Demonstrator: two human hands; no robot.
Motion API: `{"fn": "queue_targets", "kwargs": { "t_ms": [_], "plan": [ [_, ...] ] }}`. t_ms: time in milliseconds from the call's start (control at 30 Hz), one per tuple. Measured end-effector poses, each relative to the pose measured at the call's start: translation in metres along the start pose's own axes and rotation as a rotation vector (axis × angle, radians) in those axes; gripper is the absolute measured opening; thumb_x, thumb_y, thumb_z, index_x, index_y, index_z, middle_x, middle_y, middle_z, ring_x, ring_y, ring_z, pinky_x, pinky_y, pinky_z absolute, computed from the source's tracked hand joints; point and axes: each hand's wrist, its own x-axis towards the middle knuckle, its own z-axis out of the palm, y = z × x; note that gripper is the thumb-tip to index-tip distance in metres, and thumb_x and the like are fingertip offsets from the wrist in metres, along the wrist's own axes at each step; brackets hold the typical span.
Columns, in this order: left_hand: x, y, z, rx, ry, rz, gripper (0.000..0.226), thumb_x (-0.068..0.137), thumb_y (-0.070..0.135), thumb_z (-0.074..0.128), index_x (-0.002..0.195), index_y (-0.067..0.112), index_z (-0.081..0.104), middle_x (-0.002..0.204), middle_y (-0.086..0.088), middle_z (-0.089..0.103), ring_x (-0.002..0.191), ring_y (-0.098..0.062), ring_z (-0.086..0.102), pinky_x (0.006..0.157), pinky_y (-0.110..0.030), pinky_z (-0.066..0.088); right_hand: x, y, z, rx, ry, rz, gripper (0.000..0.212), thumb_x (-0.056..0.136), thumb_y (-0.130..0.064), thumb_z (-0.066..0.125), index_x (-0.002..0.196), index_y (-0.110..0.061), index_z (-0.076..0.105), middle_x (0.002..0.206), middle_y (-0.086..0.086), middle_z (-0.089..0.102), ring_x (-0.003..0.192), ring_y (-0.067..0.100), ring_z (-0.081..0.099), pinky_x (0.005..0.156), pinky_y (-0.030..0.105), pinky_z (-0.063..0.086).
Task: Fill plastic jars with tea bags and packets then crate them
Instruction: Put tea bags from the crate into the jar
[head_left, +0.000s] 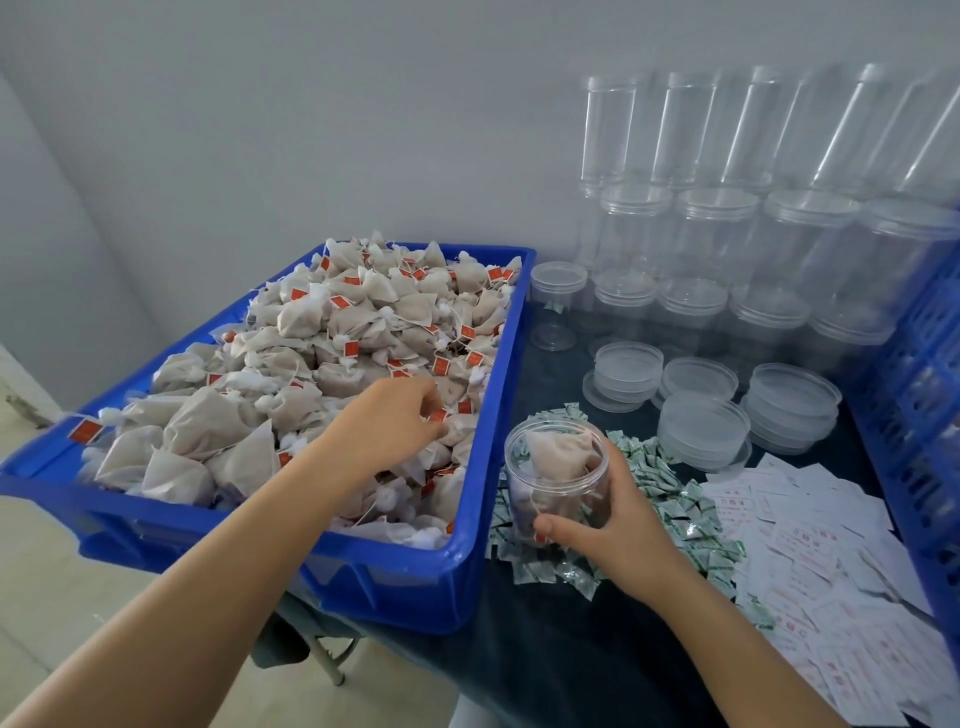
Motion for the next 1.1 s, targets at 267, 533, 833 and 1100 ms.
{"fn": "queue_targets", "kwargs": {
  "t_ms": [267, 533, 833, 1100],
  "plan": [
    [0.0, -0.01, 0.017, 0.332, -0.222, -0.154, 0.041, 0.082, 0.027, 0.07, 0.118, 0.014, 0.056, 0.118, -0.008, 0.059, 0.103, -0.024, 0.058, 0.085, -0.035, 0.051, -0.001, -0.003, 0.0, -0.007, 0.001, 0.026, 0.112, 0.047, -0.059, 0.087, 0.143, -0.053, 0.029, 0.133, -0.03, 0.053, 0.122, -0.005, 0.054, 0.108, 0.035, 0.048],
    [0.003, -0.011, 0.018, 0.413, -0.163, -0.127, 0.017, 0.089, 0.015, 0.06, 0.106, 0.015, 0.062, 0.107, -0.006, 0.063, 0.097, -0.024, 0.061, 0.079, -0.035, 0.051, -0.002, -0.004, 0.001, 0.005, 0.0, 0.036, 0.117, 0.047, -0.059, 0.088, 0.147, -0.047, 0.028, 0.137, -0.027, 0.051, 0.127, 0.002, 0.053, 0.11, 0.041, 0.046],
    [0.001, -0.006, -0.014, -0.045, 0.144, -0.022, 0.025, 0.093, 0.02, 0.054, 0.069, 0.016, 0.051, 0.069, 0.002, 0.054, 0.058, -0.011, 0.046, 0.051, -0.023, 0.032, -0.001, 0.0, 0.0, 0.014, -0.009, 0.019, 0.109, 0.049, -0.058, 0.088, 0.141, -0.057, 0.03, 0.133, -0.032, 0.053, 0.125, -0.003, 0.054, 0.108, 0.033, 0.047],
    [-0.009, 0.05, -0.031, -0.28, 0.188, 0.189, 0.014, 0.092, 0.029, 0.057, 0.08, 0.022, 0.061, 0.065, 0.01, 0.055, 0.052, -0.001, 0.046, 0.049, -0.01, 0.038, 0.0, -0.001, 0.0, 0.026, -0.006, 0.009, 0.111, 0.052, -0.056, 0.087, 0.147, -0.049, 0.029, 0.134, -0.029, 0.054, 0.124, -0.003, 0.054, 0.103, 0.026, 0.048]
  ]
}}
